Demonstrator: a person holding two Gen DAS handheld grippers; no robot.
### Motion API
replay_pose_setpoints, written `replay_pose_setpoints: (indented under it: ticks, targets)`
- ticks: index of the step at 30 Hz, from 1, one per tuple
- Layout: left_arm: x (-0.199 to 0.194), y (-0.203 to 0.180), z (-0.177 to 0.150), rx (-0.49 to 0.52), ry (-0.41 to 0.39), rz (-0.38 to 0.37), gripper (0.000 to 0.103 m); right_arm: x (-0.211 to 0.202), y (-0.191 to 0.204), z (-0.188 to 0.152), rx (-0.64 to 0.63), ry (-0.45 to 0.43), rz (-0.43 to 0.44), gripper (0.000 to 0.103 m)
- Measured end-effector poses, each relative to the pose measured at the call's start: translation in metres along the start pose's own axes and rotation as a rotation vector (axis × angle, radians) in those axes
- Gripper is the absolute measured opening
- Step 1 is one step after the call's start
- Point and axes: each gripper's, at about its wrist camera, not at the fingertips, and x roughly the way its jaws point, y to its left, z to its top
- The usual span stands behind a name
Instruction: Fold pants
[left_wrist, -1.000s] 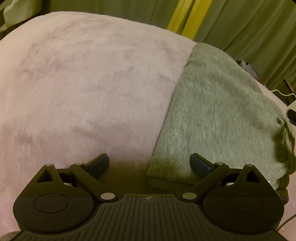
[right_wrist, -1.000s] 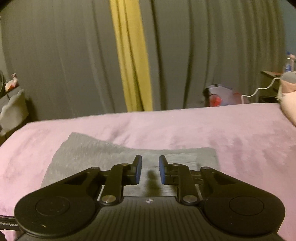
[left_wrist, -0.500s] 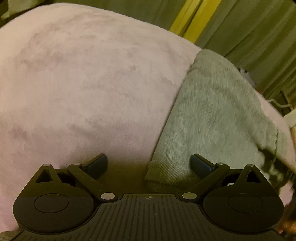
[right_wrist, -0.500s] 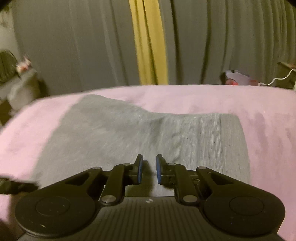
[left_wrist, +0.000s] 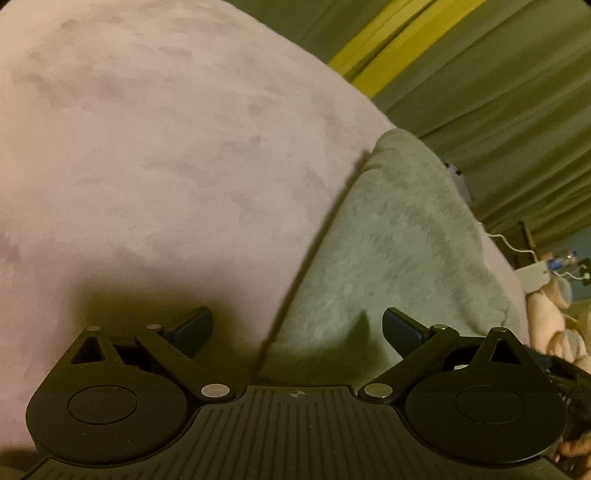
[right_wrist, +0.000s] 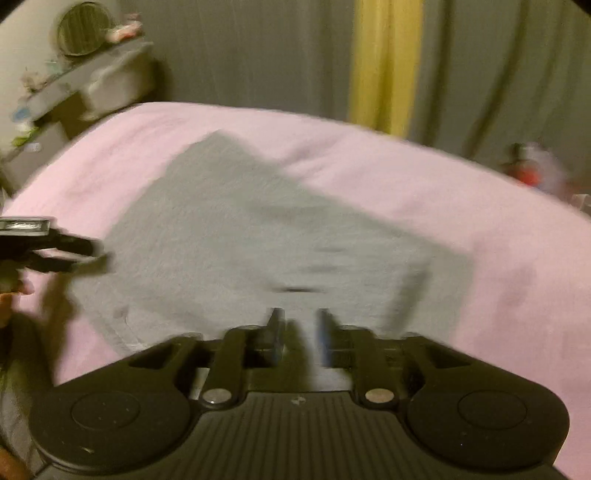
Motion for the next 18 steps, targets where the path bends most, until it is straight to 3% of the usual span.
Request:
replay_pose_setpoints:
  ticks: [1,5,9,13,18]
  targets:
    - [0.002,-0.003,0.001,0.020,0.002,-0.016,0.101,-0.004,-0.010,0.001,0.040,0.001,-0.023,0.099]
    - [0.014,-0.014,0.011,0.112,0.055,-0.072,0.101,0.000,-0.058,-0.005,0.243,0.079,0.112,0.099]
    - [0.030,-0.014,0.030,0.127,0.113,-0.173,0.101,0.026,-0.071,-0.035,0.390,0.163,0.271,0.099]
    - [0.060,-0.009,0.053,0.120,0.245,-0.299,0.101,0.041,-0.096,-0.062,0.599,0.112,0.411,0.099]
    - [0.088,-0.023,0.070,0.183,0.318,-0.352,0.101,0.058,-0.110,-0.093,0.772,0.070,0.566,0.099]
